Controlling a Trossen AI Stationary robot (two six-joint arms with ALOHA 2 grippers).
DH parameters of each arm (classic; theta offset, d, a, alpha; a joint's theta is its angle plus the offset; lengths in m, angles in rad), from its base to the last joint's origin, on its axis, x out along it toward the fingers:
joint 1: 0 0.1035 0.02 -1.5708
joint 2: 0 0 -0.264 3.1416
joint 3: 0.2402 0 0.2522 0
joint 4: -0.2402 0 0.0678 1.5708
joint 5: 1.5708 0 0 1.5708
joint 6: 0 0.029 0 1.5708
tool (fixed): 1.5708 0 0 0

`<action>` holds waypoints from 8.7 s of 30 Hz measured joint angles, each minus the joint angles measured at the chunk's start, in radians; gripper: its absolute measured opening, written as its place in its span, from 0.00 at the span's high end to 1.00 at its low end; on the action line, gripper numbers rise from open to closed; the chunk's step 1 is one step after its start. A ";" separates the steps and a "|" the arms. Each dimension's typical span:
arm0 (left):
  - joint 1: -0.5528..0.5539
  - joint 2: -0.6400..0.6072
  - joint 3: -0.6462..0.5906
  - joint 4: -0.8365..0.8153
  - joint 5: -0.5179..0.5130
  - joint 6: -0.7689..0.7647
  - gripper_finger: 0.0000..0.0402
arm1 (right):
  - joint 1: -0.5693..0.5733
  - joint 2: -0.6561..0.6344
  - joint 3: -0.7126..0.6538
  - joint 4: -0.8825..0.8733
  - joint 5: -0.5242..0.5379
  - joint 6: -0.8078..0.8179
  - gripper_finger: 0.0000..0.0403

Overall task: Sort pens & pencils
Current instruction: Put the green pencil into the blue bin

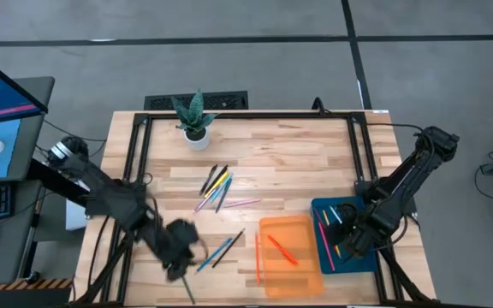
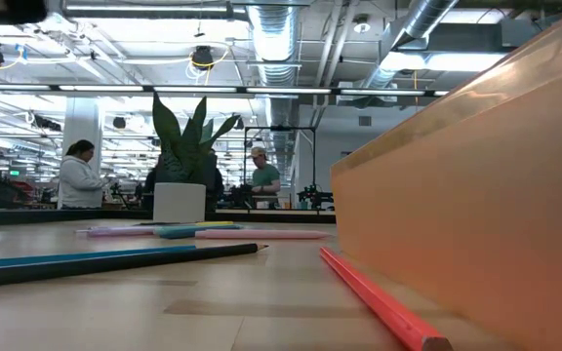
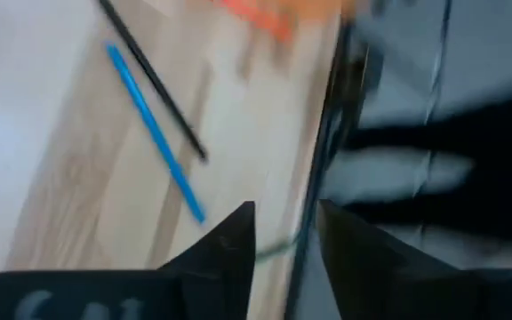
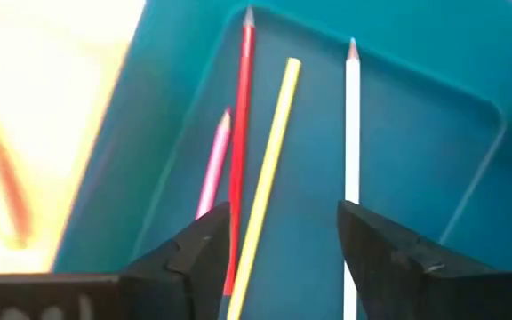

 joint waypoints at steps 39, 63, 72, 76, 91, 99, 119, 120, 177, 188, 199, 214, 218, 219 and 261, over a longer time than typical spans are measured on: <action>-0.120 0.438 -0.006 0.012 0.070 0.833 0.42 | 0.000 -0.004 0.001 0.095 0.003 0.020 0.46; -0.075 0.481 0.017 -0.067 0.112 0.839 0.98 | 0.000 -0.004 0.001 0.098 -0.007 0.001 0.46; -0.044 0.443 0.106 -0.144 0.089 0.671 0.99 | 0.001 -0.006 0.001 0.112 0.001 -0.025 0.46; -0.046 0.395 0.127 -0.168 0.071 0.612 0.99 | 0.001 -0.022 0.001 0.117 0.020 -0.028 0.46; 0.098 0.101 0.191 -0.019 -0.427 0.572 0.99 | -0.128 -0.203 0.002 0.495 0.408 -0.610 0.46; 0.241 0.067 0.192 0.420 -0.436 0.774 0.99 | -0.308 -0.189 0.002 0.990 0.403 -1.216 0.46; 0.431 0.073 0.192 0.720 -0.394 0.868 0.99 | -0.529 -0.188 0.143 1.239 0.253 -1.685 0.46; 0.436 0.073 0.192 0.729 -0.394 0.870 0.99 | -0.534 -0.188 0.150 1.239 0.243 -1.692 0.46; 0.490 0.170 0.192 0.781 -0.359 0.757 0.76 | -0.614 -0.214 0.271 0.995 0.313 -1.636 0.94; 0.459 0.170 0.192 0.481 -0.341 0.494 0.60 | -0.460 -0.329 0.245 0.054 0.230 -0.845 0.94; 0.396 0.170 0.192 0.268 -0.268 0.357 0.64 | 0.094 -0.139 0.074 0.092 0.194 -0.006 0.94; 0.335 0.170 0.192 0.040 -0.267 0.098 0.64 | 0.121 0.037 0.063 -0.028 0.046 0.246 0.86; 0.316 0.170 0.191 -0.010 -0.268 0.064 0.64 | 0.103 0.054 0.063 -0.029 0.012 0.170 0.80; 0.312 0.170 0.191 -0.024 -0.268 0.057 0.64 | 0.100 0.054 0.063 -0.023 0.011 0.149 0.78; 0.107 0.170 0.190 -0.161 -0.236 -0.341 0.61 | 0.028 -0.021 0.064 -0.001 -0.125 -0.009 0.29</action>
